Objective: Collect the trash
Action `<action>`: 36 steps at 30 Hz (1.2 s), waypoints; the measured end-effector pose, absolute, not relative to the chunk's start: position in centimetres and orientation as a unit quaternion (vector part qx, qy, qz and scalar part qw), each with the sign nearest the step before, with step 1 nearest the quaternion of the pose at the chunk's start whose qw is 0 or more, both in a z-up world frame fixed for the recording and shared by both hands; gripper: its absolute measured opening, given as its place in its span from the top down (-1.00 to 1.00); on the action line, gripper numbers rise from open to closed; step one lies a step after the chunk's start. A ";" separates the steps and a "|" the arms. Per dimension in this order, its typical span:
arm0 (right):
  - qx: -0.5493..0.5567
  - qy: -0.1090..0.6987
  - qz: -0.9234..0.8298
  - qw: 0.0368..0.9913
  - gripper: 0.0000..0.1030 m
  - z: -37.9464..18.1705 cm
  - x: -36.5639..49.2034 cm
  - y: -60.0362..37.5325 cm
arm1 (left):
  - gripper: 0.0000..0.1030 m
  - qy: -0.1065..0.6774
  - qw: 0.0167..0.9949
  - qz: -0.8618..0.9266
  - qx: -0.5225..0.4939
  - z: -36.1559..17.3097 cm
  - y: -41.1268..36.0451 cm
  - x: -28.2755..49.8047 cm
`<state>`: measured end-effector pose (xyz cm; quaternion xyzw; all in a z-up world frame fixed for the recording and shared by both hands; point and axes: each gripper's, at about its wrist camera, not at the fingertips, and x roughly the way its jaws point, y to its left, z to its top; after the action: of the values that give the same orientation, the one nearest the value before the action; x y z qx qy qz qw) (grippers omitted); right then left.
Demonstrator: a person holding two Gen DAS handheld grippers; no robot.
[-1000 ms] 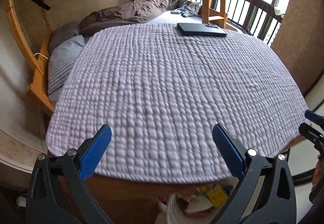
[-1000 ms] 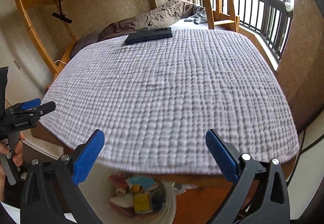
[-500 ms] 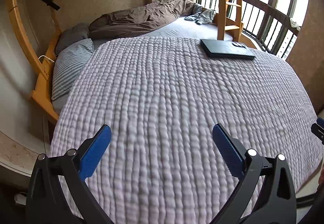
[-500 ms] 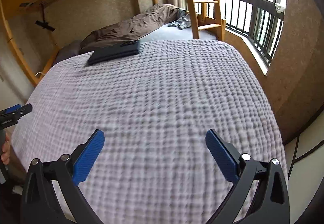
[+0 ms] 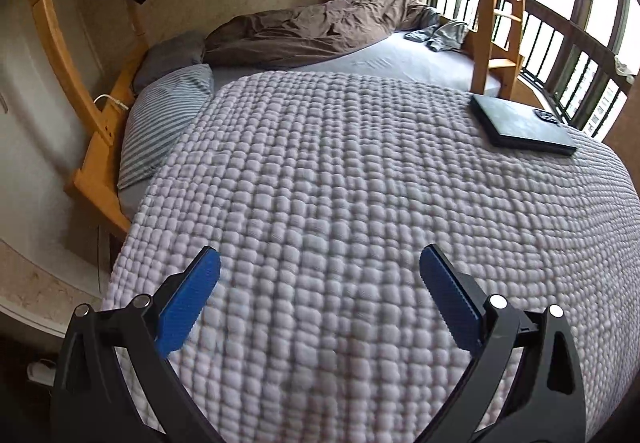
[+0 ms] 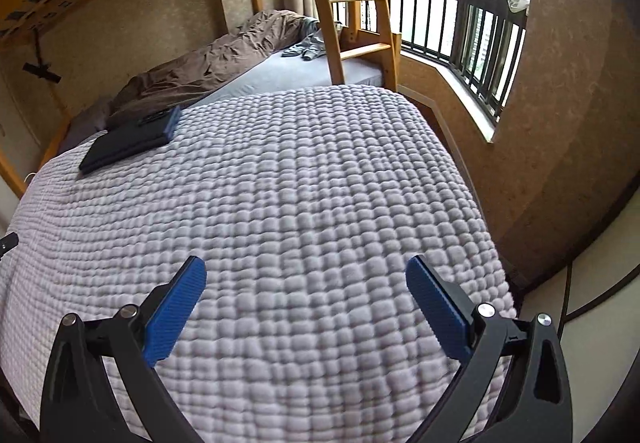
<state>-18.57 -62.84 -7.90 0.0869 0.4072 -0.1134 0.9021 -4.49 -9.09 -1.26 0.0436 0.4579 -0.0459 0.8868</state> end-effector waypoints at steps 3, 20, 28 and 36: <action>0.091 0.412 -0.122 0.898 -0.91 -8.5 -18.1 -63.8 | -0.96 0.462 0.885 -0.038 0.043 -1.8 -8.7 -4.0; 0.060 0.447 -0.136 0.882 -0.93 -10.2 -17.4 -63.2 | -0.98 0.469 0.882 -0.046 0.031 -3.1 -8.0 -3.6; 0.061 0.447 -0.137 0.882 -0.93 -10.2 -17.6 -63.2 | -0.98 0.469 0.882 -0.046 0.031 -3.1 -7.9 -3.6; 0.061 0.447 -0.136 0.882 -0.93 -10.2 -17.6 -63.2 | -0.98 0.469 0.882 -0.046 0.031 -3.1 -7.9 -3.6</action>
<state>-17.61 -63.22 -10.19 0.0608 0.4471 -0.1363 0.8819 -3.58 -7.91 -3.11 0.0310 0.4687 -0.0465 0.8816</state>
